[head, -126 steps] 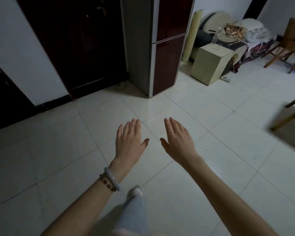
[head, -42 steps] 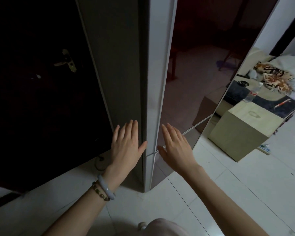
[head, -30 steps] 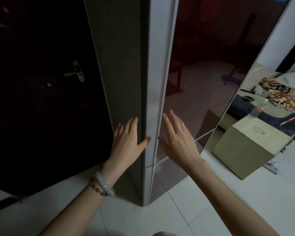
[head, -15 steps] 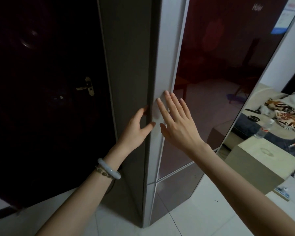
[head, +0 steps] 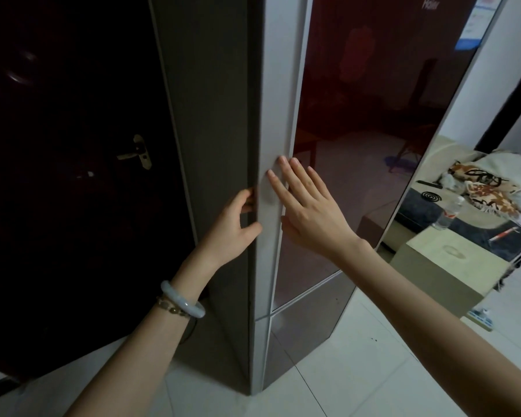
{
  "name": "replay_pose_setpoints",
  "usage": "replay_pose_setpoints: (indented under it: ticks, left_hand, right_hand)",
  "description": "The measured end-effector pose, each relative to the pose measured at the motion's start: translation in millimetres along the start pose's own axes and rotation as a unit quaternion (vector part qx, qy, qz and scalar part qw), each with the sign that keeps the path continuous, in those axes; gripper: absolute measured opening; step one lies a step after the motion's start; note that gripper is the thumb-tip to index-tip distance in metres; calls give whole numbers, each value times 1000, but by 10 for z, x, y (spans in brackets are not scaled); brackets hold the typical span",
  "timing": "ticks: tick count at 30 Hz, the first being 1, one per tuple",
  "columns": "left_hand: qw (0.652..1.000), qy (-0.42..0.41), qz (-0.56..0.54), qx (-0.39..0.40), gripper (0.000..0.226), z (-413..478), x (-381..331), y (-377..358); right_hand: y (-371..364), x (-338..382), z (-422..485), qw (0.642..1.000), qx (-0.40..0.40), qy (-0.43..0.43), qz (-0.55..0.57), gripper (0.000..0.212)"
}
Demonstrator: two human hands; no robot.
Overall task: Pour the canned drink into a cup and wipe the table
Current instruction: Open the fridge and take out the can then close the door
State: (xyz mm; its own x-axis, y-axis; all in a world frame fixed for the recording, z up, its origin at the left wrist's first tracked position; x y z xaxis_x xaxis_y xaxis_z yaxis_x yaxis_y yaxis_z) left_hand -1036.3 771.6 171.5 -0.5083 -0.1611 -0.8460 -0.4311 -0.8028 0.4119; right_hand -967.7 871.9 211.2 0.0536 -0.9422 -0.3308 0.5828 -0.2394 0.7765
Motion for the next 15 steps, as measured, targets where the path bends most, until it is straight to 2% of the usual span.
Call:
replay_pose_setpoints:
  ticks: [7,15]
  left_hand:
    - [998,20,43,31,61,-63,-80,-27]
    - [995,65,69,44,76,-241,-131,-162]
  right_hand:
    - [39,34,-27,999,24,-20,41,80]
    - [34,55,-236,996,64,-32,56,89]
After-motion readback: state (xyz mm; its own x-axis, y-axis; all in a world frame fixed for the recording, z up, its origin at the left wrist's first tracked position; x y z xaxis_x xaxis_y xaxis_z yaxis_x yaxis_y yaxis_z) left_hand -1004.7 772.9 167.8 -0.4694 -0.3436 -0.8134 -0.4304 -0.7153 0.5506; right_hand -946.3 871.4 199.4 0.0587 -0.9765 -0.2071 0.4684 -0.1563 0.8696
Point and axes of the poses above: each hand's wrist, its own z-axis towards the middle knuckle, its own y-axis out of the back of the hand, x = y × z, the point moved 8 cm from there along z, towards the middle knuckle
